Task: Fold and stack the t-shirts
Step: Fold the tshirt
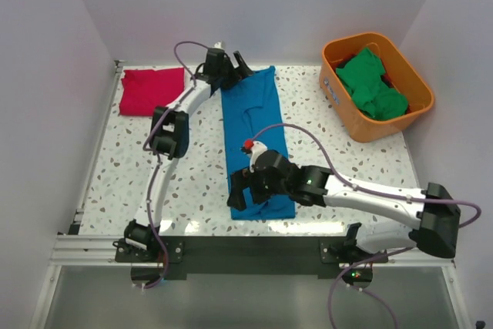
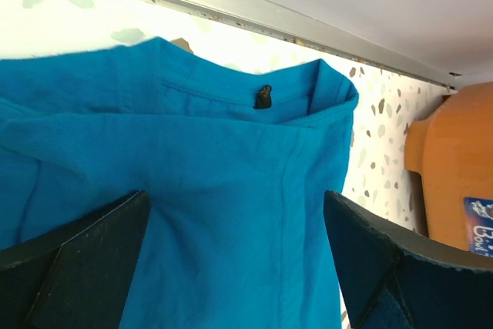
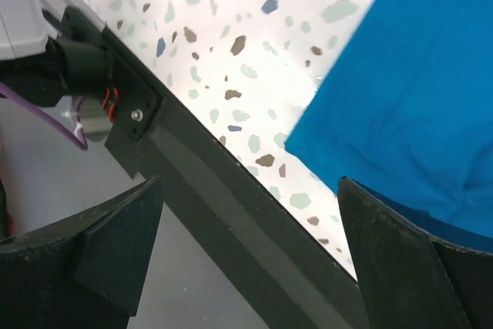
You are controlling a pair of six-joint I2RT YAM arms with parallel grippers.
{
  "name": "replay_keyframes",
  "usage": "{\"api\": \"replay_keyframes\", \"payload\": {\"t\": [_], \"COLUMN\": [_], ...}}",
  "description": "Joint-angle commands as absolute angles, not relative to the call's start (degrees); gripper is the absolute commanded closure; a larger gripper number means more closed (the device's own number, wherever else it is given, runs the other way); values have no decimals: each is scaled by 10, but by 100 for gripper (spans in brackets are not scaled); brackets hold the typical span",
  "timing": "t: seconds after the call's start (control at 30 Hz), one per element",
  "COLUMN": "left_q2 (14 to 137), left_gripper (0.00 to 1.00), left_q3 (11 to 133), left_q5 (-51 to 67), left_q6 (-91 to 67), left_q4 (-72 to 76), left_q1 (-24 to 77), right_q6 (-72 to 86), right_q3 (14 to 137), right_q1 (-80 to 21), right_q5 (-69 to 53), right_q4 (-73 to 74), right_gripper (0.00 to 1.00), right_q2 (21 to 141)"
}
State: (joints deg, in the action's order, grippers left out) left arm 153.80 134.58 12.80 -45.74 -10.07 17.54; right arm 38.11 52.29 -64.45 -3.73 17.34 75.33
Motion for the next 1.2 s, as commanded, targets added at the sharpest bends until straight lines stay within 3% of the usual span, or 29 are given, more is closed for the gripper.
{"api": "replay_keyframes", "payload": {"t": [0.0,0.13,0.23,0.47,0.67,0.77,0.93,1.17], "left_q2": [1452,1308,1173,828,695,675,676,730], "left_gripper": [0,0,0,0,0,0,1,25], "left_q3": [1353,1272,1144,613,406,371,326,328], "left_q5": [95,71,71,23,3,1,14,25], "left_q6": [-394,-341,-323,-375,-490,-537,-579,-578], "left_q4": [-93,-115,-151,-108,-180,-235,-239,-203], "left_q1": [194,216,230,325,460,520,537,561], "right_q6": [430,484,500,476,452,450,466,483], "right_q3": [506,475,441,396,364,345,316,287], "right_q1": [-637,-603,-556,-475,-467,-465,-465,-465], "right_q5": [64,158,161,131,78,41,12,1], "right_q4": [234,307,365,431,418,390,354,321], "right_gripper": [1,1,1,1,2,2,4,11], "right_q2": [696,629,576,541,568,571,570,571]}}
